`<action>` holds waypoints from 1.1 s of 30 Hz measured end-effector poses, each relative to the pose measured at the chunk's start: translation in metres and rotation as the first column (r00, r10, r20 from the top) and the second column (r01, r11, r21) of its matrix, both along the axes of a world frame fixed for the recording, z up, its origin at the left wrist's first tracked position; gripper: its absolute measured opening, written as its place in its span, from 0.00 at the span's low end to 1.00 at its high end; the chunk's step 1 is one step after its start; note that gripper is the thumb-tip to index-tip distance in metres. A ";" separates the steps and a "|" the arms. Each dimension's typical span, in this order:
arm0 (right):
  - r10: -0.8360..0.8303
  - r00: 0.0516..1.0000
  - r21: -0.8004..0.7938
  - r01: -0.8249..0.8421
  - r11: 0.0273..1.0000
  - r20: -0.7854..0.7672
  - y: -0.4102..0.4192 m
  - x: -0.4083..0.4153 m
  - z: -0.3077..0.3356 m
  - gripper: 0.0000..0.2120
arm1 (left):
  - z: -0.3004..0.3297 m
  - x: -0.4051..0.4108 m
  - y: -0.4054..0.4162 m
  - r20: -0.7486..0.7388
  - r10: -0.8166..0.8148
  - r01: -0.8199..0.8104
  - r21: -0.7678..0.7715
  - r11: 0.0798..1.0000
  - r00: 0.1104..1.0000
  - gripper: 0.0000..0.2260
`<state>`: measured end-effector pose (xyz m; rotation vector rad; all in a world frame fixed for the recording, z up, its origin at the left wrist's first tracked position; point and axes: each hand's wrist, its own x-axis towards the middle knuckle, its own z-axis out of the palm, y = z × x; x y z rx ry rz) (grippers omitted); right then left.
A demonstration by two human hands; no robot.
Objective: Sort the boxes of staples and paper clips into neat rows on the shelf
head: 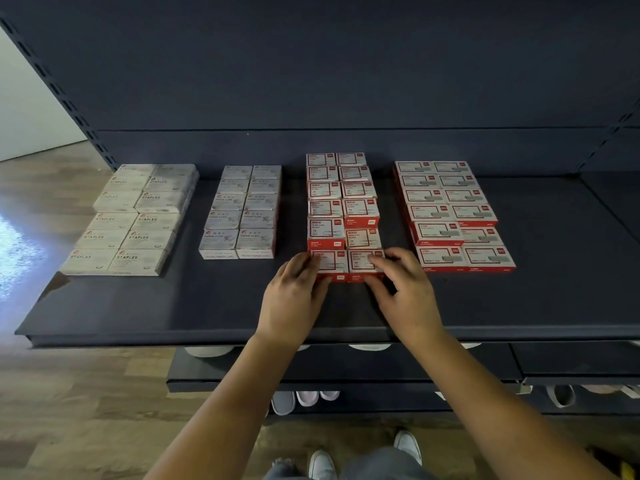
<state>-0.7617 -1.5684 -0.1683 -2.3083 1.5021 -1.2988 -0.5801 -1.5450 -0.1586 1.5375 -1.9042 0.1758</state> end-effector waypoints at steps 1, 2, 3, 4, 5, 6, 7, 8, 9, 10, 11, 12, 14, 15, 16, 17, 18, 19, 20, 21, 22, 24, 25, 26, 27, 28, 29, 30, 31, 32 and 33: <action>0.002 1.000 -0.003 -0.002 1.000 0.002 0.000 0.000 0.000 0.14 | 0.000 0.000 0.000 -0.006 -0.002 0.002 -0.005 1.000 1.000 0.18; 0.002 1.000 -0.006 -0.002 1.000 0.005 -0.001 0.000 0.000 0.14 | 0.000 0.000 0.000 -0.013 -0.007 0.007 -0.012 1.000 1.000 0.18; 0.004 1.000 -0.010 -0.004 1.000 0.005 -0.001 0.000 0.000 0.14 | -0.001 0.000 0.000 -0.020 -0.011 0.011 -0.016 1.000 1.000 0.17; 0.007 1.000 -0.015 -0.007 1.000 0.003 -0.001 0.000 -0.001 0.14 | -0.001 0.000 0.001 -0.027 -0.013 0.012 -0.020 1.000 1.000 0.17; 0.011 1.000 -0.018 -0.011 1.000 0.002 -0.001 0.000 -0.001 0.14 | -0.002 0.001 0.001 -0.032 -0.013 0.013 -0.023 1.000 0.999 0.17; 0.015 1.000 -0.019 -0.015 1.000 0.002 -0.001 0.000 -0.001 0.14 | -0.002 0.001 0.002 -0.035 -0.013 0.012 -0.023 1.000 0.999 0.17; 0.017 1.000 -0.016 -0.017 1.000 0.004 -0.001 0.001 0.000 0.14 | -0.002 0.001 0.002 -0.037 -0.013 0.012 -0.020 1.000 0.999 0.17; 0.020 1.000 -0.012 -0.019 1.000 0.008 -0.001 0.001 0.000 0.14 | -0.002 0.001 0.002 -0.038 -0.012 0.012 -0.014 1.000 0.999 0.17; 0.022 1.000 -0.008 -0.022 1.000 0.013 -0.001 0.001 0.000 0.14 | -0.002 0.001 0.002 -0.039 -0.012 0.012 -0.006 1.000 0.999 0.17; 0.025 1.000 -0.004 -0.025 1.000 0.016 -0.002 0.001 0.000 0.14 | -0.001 0.001 0.001 -0.042 -0.011 0.011 0.003 1.000 0.999 0.17; 0.029 0.999 -0.001 -0.029 1.000 0.017 -0.002 0.001 0.000 0.14 | -0.001 0.001 0.001 -0.049 -0.009 0.010 0.015 1.000 0.999 0.17; 0.034 0.999 0.004 -0.035 0.999 0.019 -0.001 0.001 0.000 0.14 | -0.001 0.001 0.001 -0.060 -0.005 0.007 0.027 1.000 0.998 0.17; 0.037 0.999 0.019 -0.037 0.999 0.019 -0.001 0.001 -0.001 0.14 | 0.000 0.001 0.001 -0.088 0.001 0.004 0.060 0.998 0.996 0.18; 0.032 0.999 0.024 -0.033 0.999 0.012 -0.001 0.001 0.000 0.15 | 0.001 0.001 0.002 -0.100 0.009 -0.001 0.075 0.997 0.995 0.18; 0.024 1.000 0.021 -0.024 1.000 -0.001 -0.002 0.001 0.000 0.15 | 0.002 0.002 0.001 -0.115 0.019 -0.010 0.083 0.996 0.993 0.17; 0.013 1.000 0.007 -0.013 1.000 -0.017 -0.002 0.001 0.001 0.15 | 0.003 0.003 0.000 -0.134 0.032 -0.020 0.089 0.996 0.990 0.17; 0.004 0.999 -0.016 -0.004 1.000 -0.033 -0.002 0.001 0.001 0.14 | 0.005 0.004 0.000 -0.152 0.040 -0.027 0.089 0.996 0.987 0.18; 0.001 0.999 -0.041 -0.002 0.999 -0.043 -0.001 0.002 0.003 0.14 | 0.006 0.005 0.000 -0.164 0.043 -0.030 0.081 0.996 0.985 0.18; 0.005 0.999 -0.064 -0.008 0.998 -0.046 0.000 0.002 0.004 0.15 | 0.007 0.006 0.000 -0.164 0.038 -0.027 0.064 0.998 0.986 0.18; 0.016 0.999 -0.081 -0.020 0.997 -0.044 0.001 0.003 0.005 0.16 | 0.008 0.006 0.000 -0.151 0.033 -0.025 0.050 0.998 0.988 0.17; 0.028 0.999 -0.095 -0.032 0.995 -0.044 0.002 0.004 0.005 0.17 | 0.008 0.006 0.000 -0.127 0.037 -0.031 0.048 0.998 0.991 0.16; 0.046 0.998 -0.104 -0.050 0.993 -0.046 0.003 0.004 0.007 0.16 | 0.007 0.004 0.001 -0.087 0.077 -0.071 0.070 0.995 0.993 0.17; 0.046 0.998 -0.097 -0.051 0.994 -0.050 0.004 0.004 0.006 0.15 | 0.007 0.003 0.001 -0.075 0.100 -0.093 0.090 0.992 0.992 0.17; 0.042 0.998 -0.091 -0.046 0.995 -0.054 0.004 0.004 0.006 0.14 | 0.007 0.002 0.001 -0.069 0.114 -0.107 0.102 0.989 0.991 0.18; 0.036 0.998 -0.081 -0.040 0.996 -0.059 0.004 0.003 0.006 0.14 | 0.008 0.002 0.001 -0.062 0.119 -0.112 0.114 0.987 0.991 0.18; 0.030 0.997 -0.081 -0.035 0.996 -0.065 0.005 0.003 0.006 0.14 | 0.007 0.002 0.001 -0.051 0.120 -0.114 0.113 0.987 0.991 0.18; 0.028 0.997 -0.080 -0.034 0.996 -0.071 0.005 0.003 0.006 0.13 | 0.007 0.002 0.002 -0.044 0.118 -0.112 0.119 0.987 0.992 0.19; 0.027 0.997 -0.087 -0.033 0.996 -0.073 0.005 0.003 0.007 0.13 | 0.007 0.001 0.002 -0.035 0.117 -0.113 0.115 0.987 0.992 0.19; 0.024 0.997 -0.090 -0.031 0.995 -0.076 0.006 0.003 0.009 0.13 | 0.008 0.001 0.002 -0.031 0.121 -0.117 0.115 0.987 0.992 0.19; 0.028 0.997 -0.087 -0.035 0.996 -0.075 0.006 0.004 0.009 0.14 | 0.008 0.000 0.002 -0.035 0.119 -0.115 0.110 0.987 0.992 0.19; 0.029 0.996 -0.088 -0.036 0.996 -0.080 0.008 0.005 0.011 0.14 | 0.010 0.002 0.002 -0.038 0.121 -0.116 0.100 0.988 0.992 0.19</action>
